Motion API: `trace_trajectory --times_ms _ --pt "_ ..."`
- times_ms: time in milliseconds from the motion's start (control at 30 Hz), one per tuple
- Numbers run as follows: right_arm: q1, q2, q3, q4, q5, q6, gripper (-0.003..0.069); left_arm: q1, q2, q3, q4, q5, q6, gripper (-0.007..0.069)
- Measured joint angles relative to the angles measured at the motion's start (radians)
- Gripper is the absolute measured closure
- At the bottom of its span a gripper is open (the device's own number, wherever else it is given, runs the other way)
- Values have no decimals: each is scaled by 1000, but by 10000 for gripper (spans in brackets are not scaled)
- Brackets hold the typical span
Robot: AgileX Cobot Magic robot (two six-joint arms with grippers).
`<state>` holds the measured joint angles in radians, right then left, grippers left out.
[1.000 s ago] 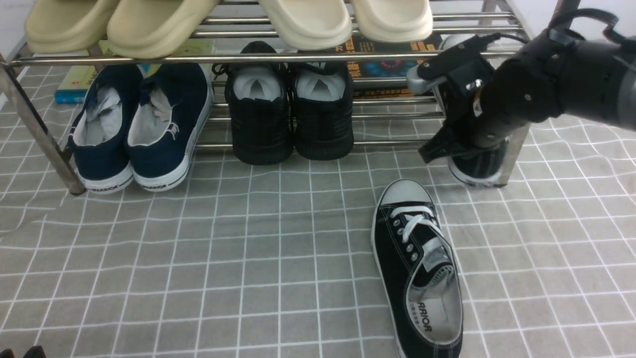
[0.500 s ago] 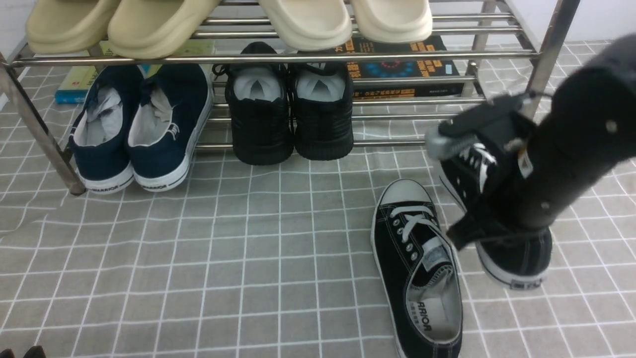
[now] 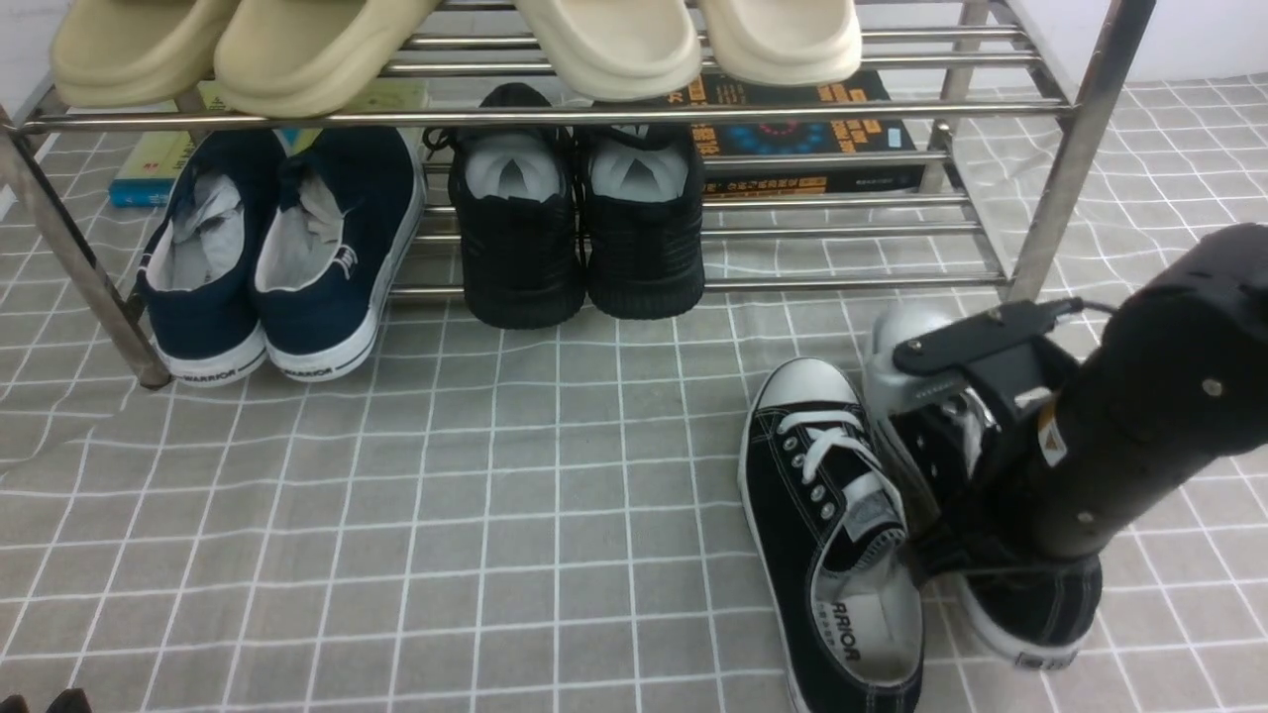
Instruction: Take the shoes off the shelf with your hand from the grey coffee tablecloth.
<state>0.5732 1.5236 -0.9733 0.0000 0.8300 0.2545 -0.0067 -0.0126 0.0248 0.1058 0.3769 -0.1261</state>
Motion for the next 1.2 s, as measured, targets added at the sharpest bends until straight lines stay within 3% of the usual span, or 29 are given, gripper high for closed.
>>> trace_trajectory --times_ms 333,500,600,667,767,933,967,1033,1200 --pt "0 0 3 58 13 21 618 0 0 0 0 0 0 384" --pt "0 -5 -3 63 50 34 457 0 0 0 0 0 0 384" --pt "0 -10 -47 63 170 43 317 0 0 0 0 0 0 384" --pt "0 -20 -69 63 227 40 299 0 0 0 0 0 0 384" --pt "0 -90 -104 63 305 38 337 0 0 0 0 0 0 384" --pt "0 -301 -112 56 382 37 540 0 0 0 0 0 0 384" --pt "0 -323 -112 55 383 37 550 0 0 0 0 0 0 384" --pt "0 -474 -101 34 394 37 654 0 0 0 0 0 0 384" --pt "0 -729 -14 0 307 24 673 0 0 0 0 0 0 384"
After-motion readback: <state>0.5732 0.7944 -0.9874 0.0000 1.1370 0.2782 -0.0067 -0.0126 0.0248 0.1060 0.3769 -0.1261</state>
